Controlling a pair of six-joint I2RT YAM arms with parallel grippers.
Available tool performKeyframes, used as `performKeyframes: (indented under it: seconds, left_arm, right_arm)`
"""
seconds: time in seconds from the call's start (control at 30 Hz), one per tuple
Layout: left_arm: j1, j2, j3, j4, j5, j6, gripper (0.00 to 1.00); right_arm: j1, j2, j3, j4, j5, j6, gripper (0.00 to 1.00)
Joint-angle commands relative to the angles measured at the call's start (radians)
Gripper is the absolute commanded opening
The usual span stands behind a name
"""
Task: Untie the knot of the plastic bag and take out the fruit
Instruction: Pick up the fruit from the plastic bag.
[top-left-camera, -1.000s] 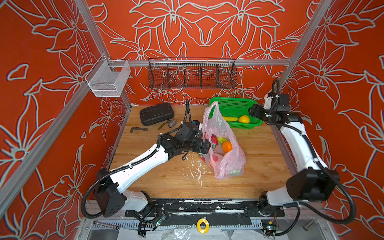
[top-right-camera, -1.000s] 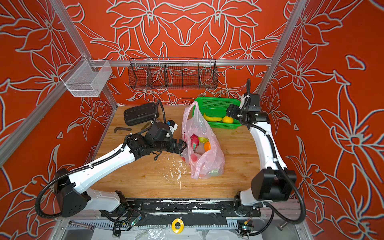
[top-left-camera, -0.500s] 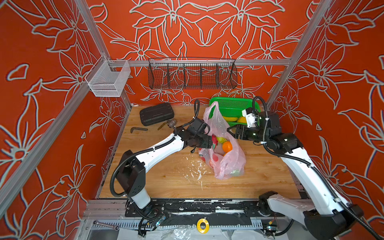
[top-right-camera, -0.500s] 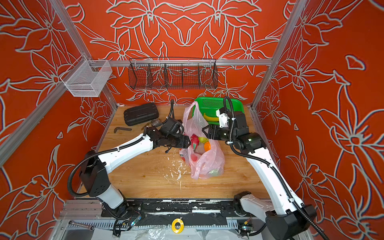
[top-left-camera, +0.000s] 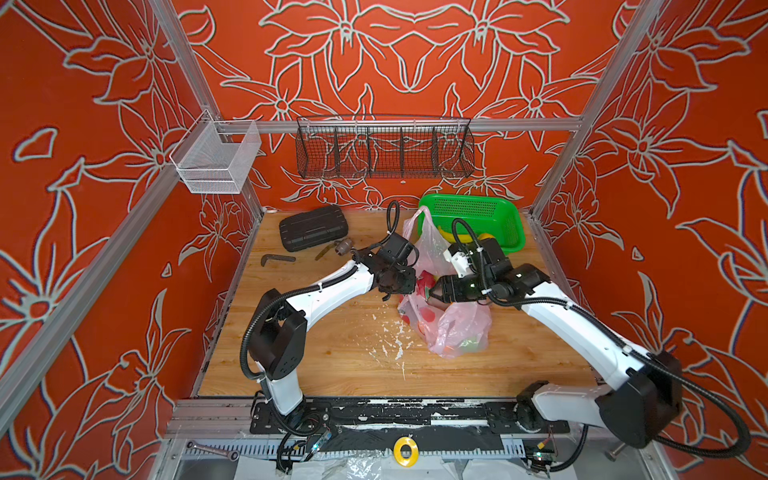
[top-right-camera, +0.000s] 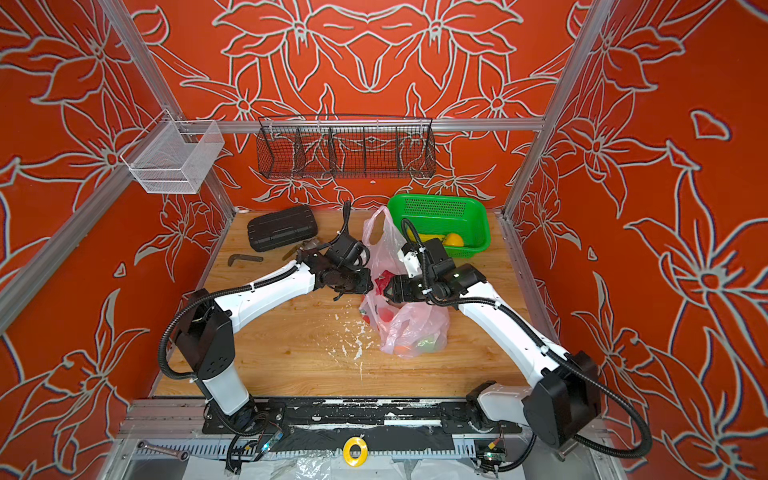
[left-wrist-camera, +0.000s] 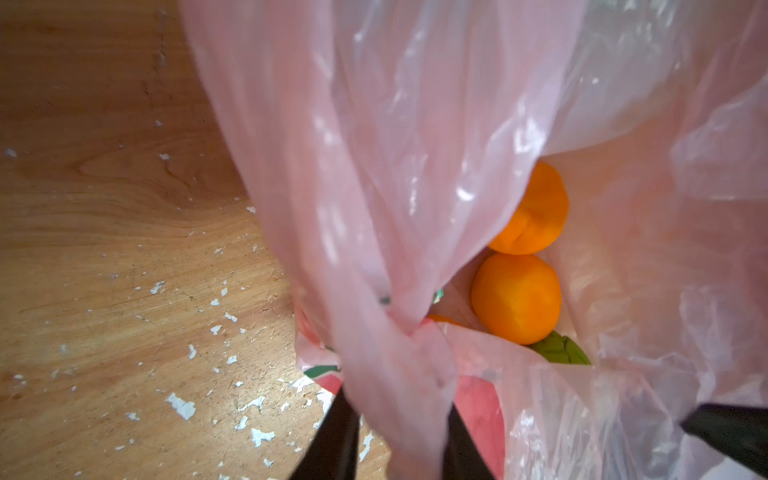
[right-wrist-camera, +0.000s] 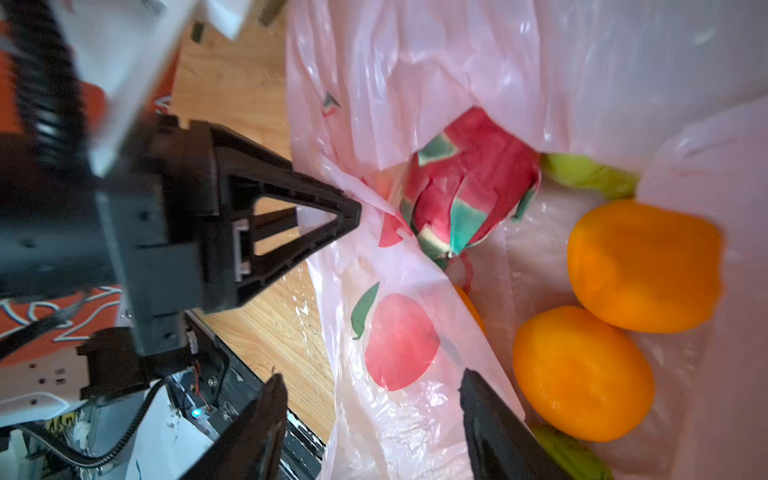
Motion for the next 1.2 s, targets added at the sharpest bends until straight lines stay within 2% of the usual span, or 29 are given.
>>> performKeyframes:
  seconds: [0.0, 0.3, 0.5, 0.6, 0.8, 0.93, 1.17]
  left_arm:
    - [0.001, -0.028, -0.047, -0.025, 0.055, -0.036, 0.2]
    - [0.001, -0.091, -0.135, -0.11, 0.098, -0.054, 0.06]
    - [-0.009, -0.135, -0.228, -0.121, 0.109, -0.075, 0.04]
    - [-0.012, -0.151, -0.244, -0.121, 0.112, -0.079, 0.03]
    - [-0.017, -0.192, -0.247, -0.096, 0.079, -0.092, 0.03]
    - [-0.017, -0.215, -0.232, -0.079, 0.03, -0.089, 0.03]
    - [-0.017, -0.224, -0.208, -0.066, -0.019, -0.074, 0.03]
  right_arm:
    - [0.015, 0.041, -0.032, -0.03, 0.016, -0.051, 0.67]
    - [0.056, 0.044, -0.143, -0.073, 0.029, -0.056, 0.64]
    - [0.058, 0.003, -0.158, -0.085, 0.041, -0.038, 0.65]
    - [0.058, -0.014, -0.14, -0.054, 0.069, 0.019, 0.66]
    - [0.059, -0.025, -0.15, 0.148, 0.125, 0.196, 0.69]
    - [0.066, -0.017, -0.19, 0.321, 0.168, 0.307, 0.75]
    - [0.079, 0.051, -0.231, 0.484, 0.26, 0.322, 0.79]
